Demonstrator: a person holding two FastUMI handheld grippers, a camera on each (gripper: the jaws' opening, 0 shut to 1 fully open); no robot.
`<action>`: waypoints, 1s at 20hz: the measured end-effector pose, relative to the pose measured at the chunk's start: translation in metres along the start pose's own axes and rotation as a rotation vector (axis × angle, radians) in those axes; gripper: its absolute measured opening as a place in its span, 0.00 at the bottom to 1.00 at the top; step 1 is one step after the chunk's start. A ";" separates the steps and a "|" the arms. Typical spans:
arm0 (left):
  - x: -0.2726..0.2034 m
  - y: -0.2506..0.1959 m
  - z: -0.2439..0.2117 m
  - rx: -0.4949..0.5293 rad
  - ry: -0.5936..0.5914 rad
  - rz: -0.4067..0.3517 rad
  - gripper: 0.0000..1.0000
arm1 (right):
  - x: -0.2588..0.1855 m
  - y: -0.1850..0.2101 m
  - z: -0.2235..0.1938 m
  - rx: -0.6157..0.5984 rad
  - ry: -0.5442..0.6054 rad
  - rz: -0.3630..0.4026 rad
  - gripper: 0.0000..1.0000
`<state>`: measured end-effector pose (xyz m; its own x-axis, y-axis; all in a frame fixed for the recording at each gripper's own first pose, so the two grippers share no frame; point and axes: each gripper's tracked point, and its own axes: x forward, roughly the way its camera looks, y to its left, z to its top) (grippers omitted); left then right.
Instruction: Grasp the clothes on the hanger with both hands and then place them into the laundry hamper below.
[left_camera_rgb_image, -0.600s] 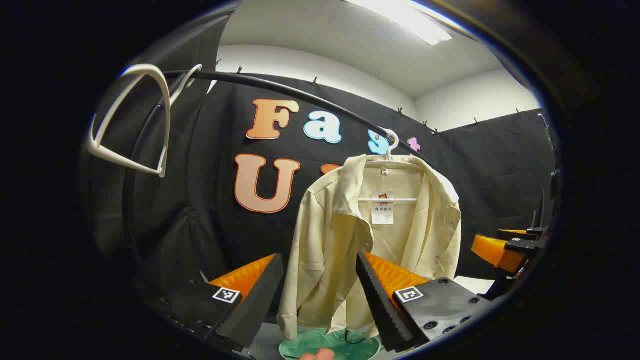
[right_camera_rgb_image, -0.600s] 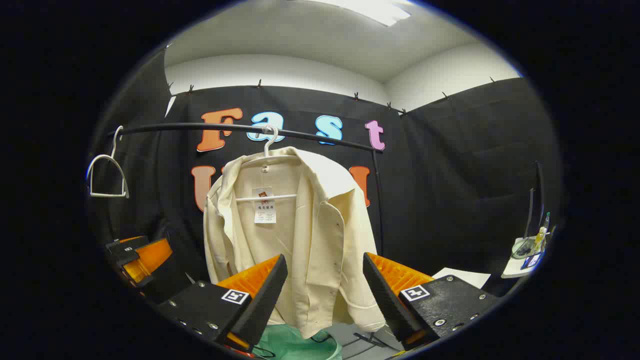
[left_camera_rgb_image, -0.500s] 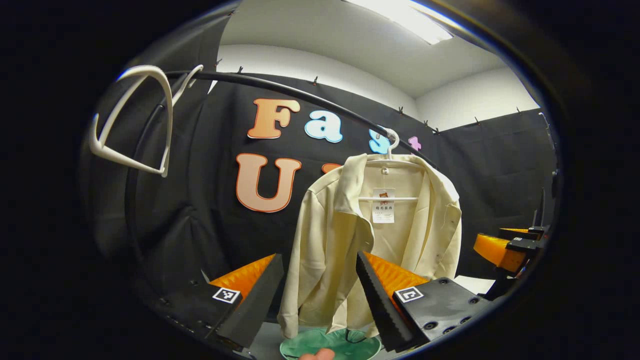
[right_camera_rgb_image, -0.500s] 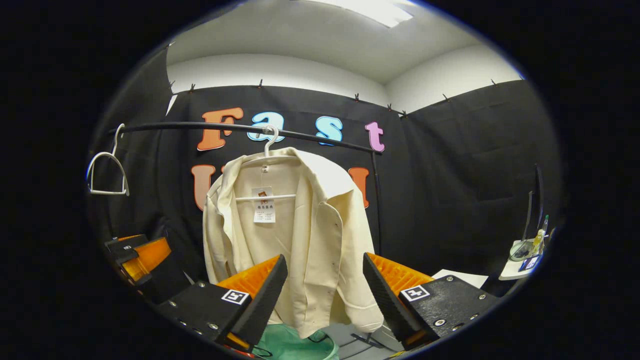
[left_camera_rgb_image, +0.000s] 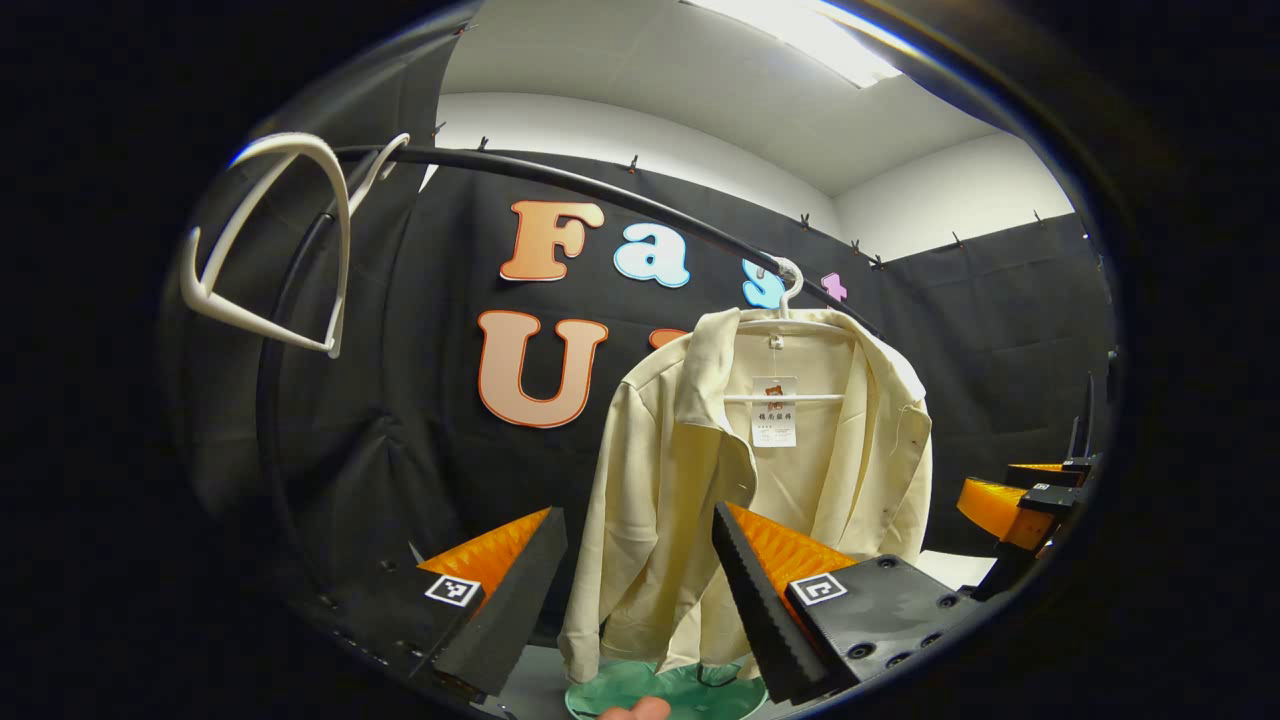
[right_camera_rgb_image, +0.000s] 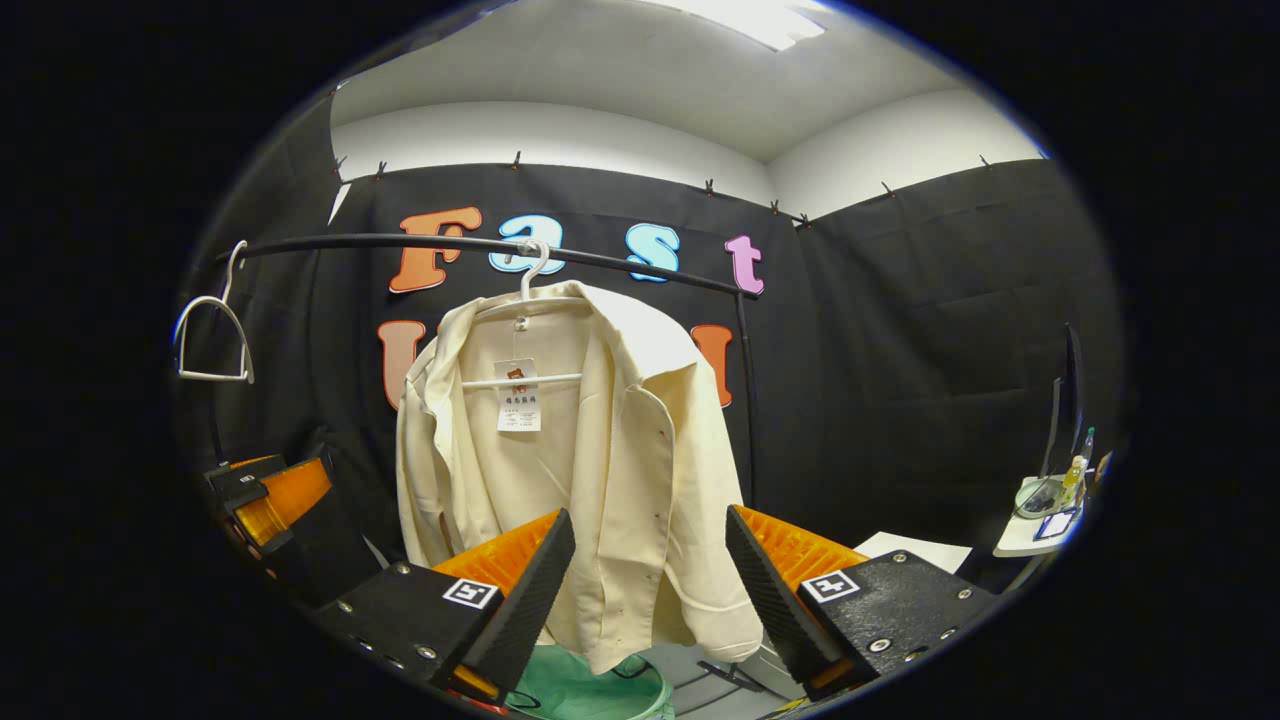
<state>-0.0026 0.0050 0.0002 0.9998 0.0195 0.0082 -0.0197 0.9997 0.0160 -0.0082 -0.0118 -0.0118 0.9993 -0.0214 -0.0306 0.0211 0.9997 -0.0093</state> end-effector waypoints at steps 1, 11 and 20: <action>0.000 0.000 0.000 0.002 0.000 0.000 1.00 | 0.001 -0.002 0.000 0.001 0.002 -0.003 0.94; -0.001 -0.002 -0.005 0.000 0.013 -0.008 1.00 | -0.001 -0.002 -0.005 0.011 0.025 -0.018 0.94; 0.008 -0.009 -0.009 -0.022 0.022 -0.025 0.96 | 0.016 0.008 -0.004 0.007 0.034 0.002 0.94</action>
<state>0.0054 -0.0036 -0.0085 0.9999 -0.0049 -0.0136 0.0048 1.0000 -0.0058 0.0082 -0.0044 -0.0165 0.9977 -0.0196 -0.0644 0.0195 0.9998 -0.0025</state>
